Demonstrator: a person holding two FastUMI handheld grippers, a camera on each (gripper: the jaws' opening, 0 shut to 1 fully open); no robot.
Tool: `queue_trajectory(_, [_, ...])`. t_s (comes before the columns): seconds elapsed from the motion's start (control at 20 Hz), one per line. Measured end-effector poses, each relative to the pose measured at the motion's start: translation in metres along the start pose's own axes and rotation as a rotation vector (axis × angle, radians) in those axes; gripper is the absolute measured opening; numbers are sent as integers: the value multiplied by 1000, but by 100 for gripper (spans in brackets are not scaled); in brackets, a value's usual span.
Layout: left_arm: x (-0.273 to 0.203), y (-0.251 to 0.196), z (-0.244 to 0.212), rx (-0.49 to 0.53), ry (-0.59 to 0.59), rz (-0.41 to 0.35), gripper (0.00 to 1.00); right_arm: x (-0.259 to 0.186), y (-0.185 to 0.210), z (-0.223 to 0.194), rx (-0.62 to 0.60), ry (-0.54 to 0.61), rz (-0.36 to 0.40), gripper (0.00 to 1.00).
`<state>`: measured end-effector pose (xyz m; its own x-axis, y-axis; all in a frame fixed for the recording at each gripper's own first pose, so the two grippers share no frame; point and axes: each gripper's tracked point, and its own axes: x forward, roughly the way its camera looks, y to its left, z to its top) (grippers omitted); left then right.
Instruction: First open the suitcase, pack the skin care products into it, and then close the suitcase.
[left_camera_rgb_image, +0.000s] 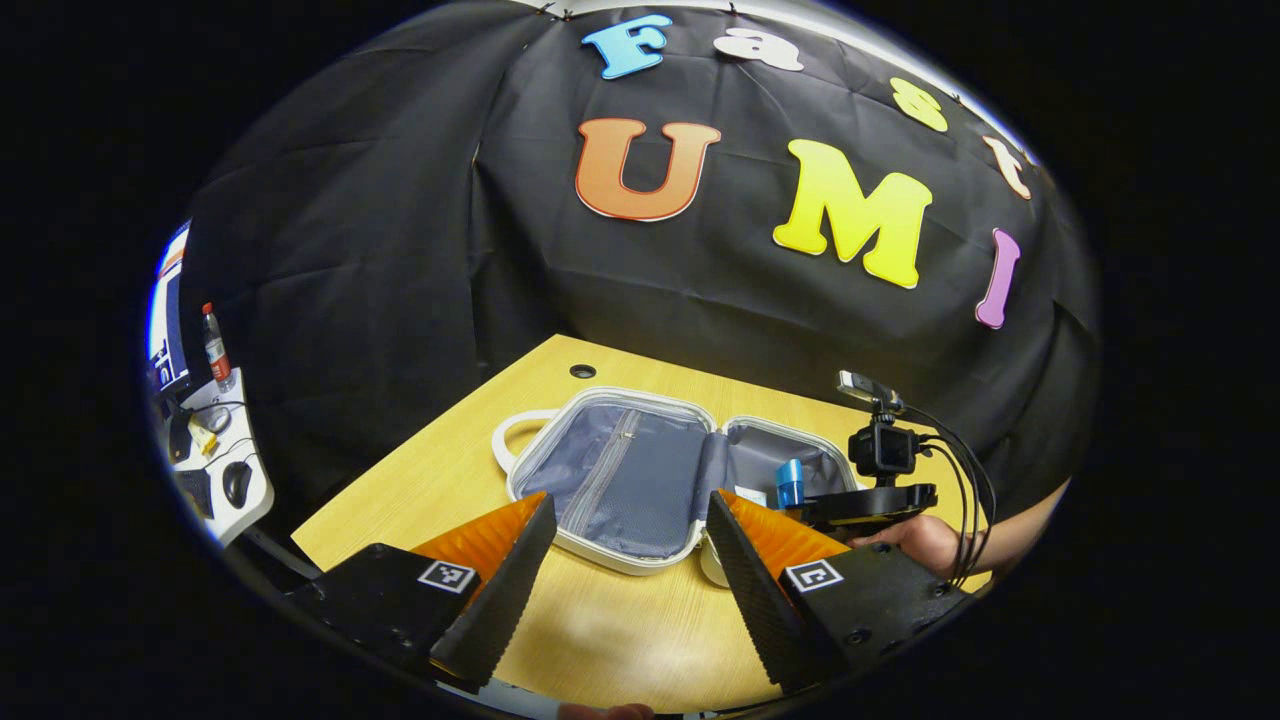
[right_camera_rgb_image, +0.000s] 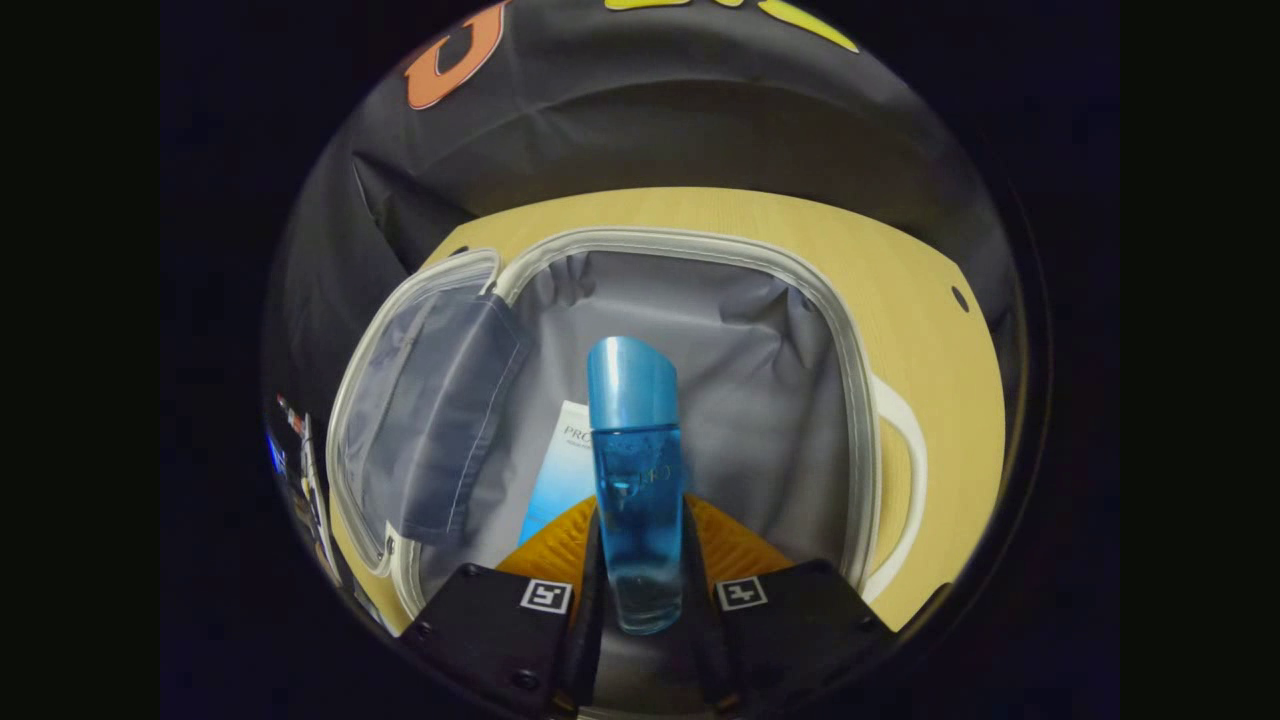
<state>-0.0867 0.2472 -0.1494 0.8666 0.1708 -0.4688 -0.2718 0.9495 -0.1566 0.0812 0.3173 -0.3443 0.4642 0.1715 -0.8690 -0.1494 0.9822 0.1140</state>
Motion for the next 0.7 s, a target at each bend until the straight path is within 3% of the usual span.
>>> queue_trajectory(0.35, [-3,-1,7,-16,-11,-5,96,0,-1,-2,-17,17,-54,40])
queue_trajectory(0.7, [-5,-2,7,-6,-12,-32,96,-28,1,5,-23,-36,-11,45])
